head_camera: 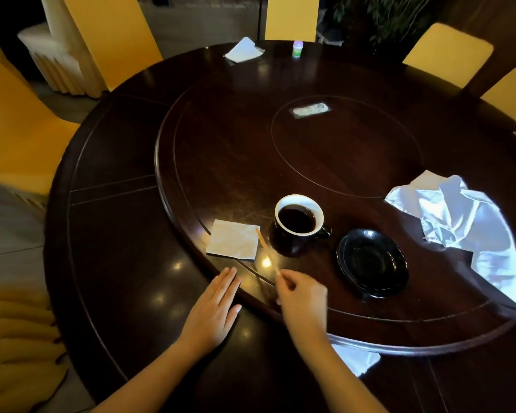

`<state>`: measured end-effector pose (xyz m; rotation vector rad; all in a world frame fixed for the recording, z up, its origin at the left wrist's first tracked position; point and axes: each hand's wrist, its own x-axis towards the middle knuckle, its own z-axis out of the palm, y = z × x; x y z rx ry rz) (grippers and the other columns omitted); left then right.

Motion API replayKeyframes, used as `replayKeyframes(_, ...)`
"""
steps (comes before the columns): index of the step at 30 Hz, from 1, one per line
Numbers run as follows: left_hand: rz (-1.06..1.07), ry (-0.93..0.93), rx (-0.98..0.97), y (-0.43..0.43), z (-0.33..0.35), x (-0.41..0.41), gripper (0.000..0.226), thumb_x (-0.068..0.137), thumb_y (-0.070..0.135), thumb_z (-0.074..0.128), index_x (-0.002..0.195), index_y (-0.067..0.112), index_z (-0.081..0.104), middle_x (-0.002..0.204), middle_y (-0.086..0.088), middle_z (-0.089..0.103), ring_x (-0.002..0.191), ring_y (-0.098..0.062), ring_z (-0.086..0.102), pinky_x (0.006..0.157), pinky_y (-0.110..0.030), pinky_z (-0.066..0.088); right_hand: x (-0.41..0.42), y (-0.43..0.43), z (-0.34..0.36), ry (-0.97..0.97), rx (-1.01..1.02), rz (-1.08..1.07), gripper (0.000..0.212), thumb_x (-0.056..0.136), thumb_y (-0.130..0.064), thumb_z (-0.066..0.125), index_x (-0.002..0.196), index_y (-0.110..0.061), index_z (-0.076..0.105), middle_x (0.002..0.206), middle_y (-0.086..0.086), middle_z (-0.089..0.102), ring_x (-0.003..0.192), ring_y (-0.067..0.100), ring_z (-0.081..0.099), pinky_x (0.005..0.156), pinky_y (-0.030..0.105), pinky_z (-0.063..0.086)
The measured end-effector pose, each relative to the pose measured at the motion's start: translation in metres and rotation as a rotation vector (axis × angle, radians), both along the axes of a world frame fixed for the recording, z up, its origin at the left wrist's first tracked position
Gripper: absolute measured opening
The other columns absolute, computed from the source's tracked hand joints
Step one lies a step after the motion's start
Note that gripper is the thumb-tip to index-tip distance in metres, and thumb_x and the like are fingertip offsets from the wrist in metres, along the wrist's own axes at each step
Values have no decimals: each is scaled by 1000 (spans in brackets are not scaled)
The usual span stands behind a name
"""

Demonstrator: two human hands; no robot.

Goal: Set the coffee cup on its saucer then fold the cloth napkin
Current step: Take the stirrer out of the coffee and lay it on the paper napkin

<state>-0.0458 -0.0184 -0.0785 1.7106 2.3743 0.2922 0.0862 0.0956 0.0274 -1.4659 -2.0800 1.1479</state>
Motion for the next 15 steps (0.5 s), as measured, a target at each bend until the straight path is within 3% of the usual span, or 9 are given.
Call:
replayKeyframes(2,43,-3,3,-1,0,-6,63,96,47,12,136,9,42,147,-8,39,138,-13,20,113,-22,-8,-19,-5,-12,-83,-10,53,21,91,-21,53,81,-14,70,64,-3,63,55,8,59,49,8,38)
replayKeyframes(3,60,-4,3,-3,0,-10,63,96,47,12,135,9,43,146,-8,40,138,-15,22,114,-22,-7,-28,-7,-17,-112,-15,66,24,92,-22,50,79,-13,68,64,-3,62,55,6,57,48,8,36)
replayKeyframes(7,39,9,21,-6,-3,-20,59,97,44,13,136,11,43,145,-8,43,136,-19,33,115,-29,4,-57,-10,-28,-181,1,76,25,94,-23,46,93,-14,70,85,4,70,74,16,64,65,25,49)
replayKeyframes(10,13,-8,59,-7,-7,-23,51,98,39,23,136,11,41,145,-8,43,136,-19,33,116,-27,5,-69,-10,-35,-286,36,109,28,95,-27,44,105,-13,66,100,6,70,89,21,66,75,30,52)
replayKeyframes(15,-38,-16,101,-10,-11,-31,47,95,29,33,137,9,41,147,-7,38,140,-15,24,118,-23,1,-74,-11,-42,-454,118,193,29,96,-30,40,104,-10,59,104,7,65,93,25,64,75,32,50)
